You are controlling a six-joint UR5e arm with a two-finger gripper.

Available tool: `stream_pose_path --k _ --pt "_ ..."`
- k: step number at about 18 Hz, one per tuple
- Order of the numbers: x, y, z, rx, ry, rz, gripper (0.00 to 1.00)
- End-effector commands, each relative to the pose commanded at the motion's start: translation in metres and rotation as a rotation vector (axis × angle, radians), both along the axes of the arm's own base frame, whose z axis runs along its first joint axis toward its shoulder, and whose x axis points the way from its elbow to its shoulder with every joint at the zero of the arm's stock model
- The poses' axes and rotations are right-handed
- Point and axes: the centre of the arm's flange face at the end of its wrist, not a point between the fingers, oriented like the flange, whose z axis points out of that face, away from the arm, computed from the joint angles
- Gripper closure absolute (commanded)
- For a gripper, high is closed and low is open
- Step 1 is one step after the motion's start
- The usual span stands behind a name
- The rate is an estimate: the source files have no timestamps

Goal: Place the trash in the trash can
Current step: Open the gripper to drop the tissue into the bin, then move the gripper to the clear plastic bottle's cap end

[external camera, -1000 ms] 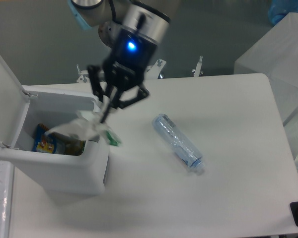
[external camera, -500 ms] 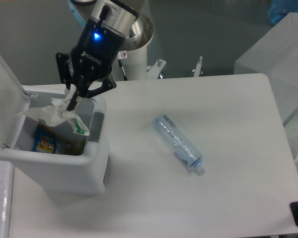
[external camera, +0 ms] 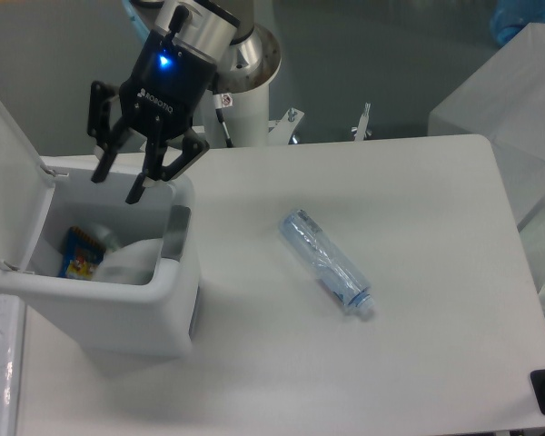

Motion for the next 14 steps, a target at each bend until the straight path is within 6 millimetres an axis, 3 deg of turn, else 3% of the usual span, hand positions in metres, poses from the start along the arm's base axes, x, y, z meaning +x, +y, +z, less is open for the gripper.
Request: stream_pose_path --k 2,4,6,8,10,13,14 --pt "-0.037 -0.016 -0.004 -0.001 0.013 0.057 0.0" --pt "-0.08 -0.028 -0.026 -0.017 0.01 0.097 0.0" --pt "-0.115 -0.033 -0.039 -0.037 -0.014 0.147 0.0" --pt "-0.154 -0.05 -0.044 -0.049 -0.039 0.221 0.0" --pt "-0.186 -0.062 -0.064 -0.067 -0.072 0.268 0.0" --pt "-0.236 -0.053 -0.095 -0.164 -0.07 0.34 0.0" --pt "-0.255 -0.05 -0.114 -0.238 -0.07 0.388 0.0"
